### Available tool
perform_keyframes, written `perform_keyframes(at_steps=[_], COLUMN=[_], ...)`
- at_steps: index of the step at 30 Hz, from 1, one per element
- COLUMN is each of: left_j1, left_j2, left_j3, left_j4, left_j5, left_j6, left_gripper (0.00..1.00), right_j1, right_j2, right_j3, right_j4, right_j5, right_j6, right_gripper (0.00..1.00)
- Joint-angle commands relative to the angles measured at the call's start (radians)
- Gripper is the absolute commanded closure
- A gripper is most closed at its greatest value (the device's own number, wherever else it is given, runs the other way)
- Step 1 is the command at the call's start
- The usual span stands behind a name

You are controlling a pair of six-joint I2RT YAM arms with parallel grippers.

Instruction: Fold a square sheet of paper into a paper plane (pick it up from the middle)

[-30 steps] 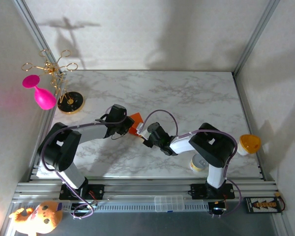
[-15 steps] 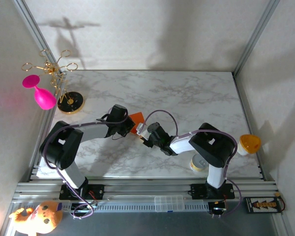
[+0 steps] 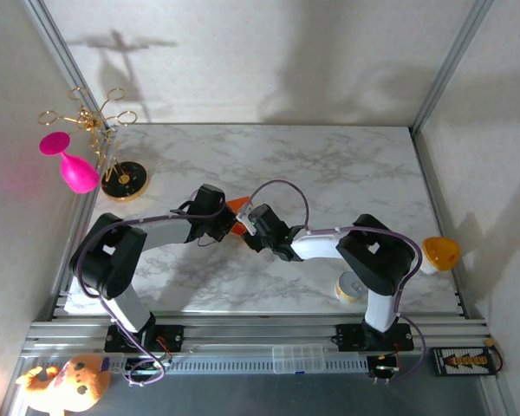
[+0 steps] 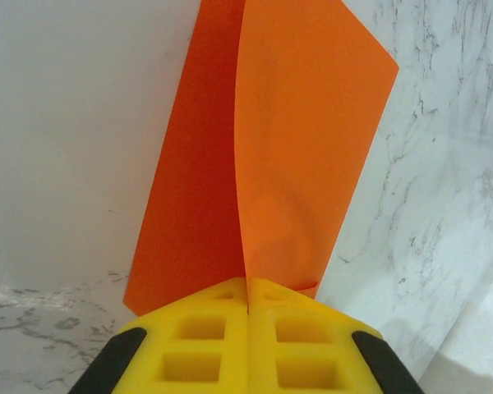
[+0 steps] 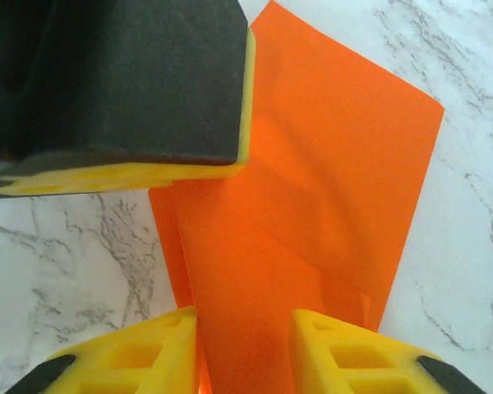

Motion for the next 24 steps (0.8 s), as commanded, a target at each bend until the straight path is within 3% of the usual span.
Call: perform_keyframes(at_steps=[1, 8, 24], left_j1=[-0.007, -0.007, -0.007], left_j2=[-0.002, -0.006, -0.012], left_j3=[0.020, 0.022, 0.020], left_j4=[-0.003, -0.012, -0.015], left_j5=[-0.020, -0.022, -0.024], left_j6=[-0.016, -0.014, -0.012], left_gripper=[0.98, 0.98, 0.98], right_j1=[0.029, 0.048, 0.048], right_j2=[0.001, 0.019, 0.038], right_j3=[0.034, 0.069, 0.085], right_j4=[-0.112, -0.181, -0.227], right_j5=[0.045, 0.157, 0.152], right_j6=[0.053, 0.081, 0.119], right_gripper=[0.67, 0.69, 0.80])
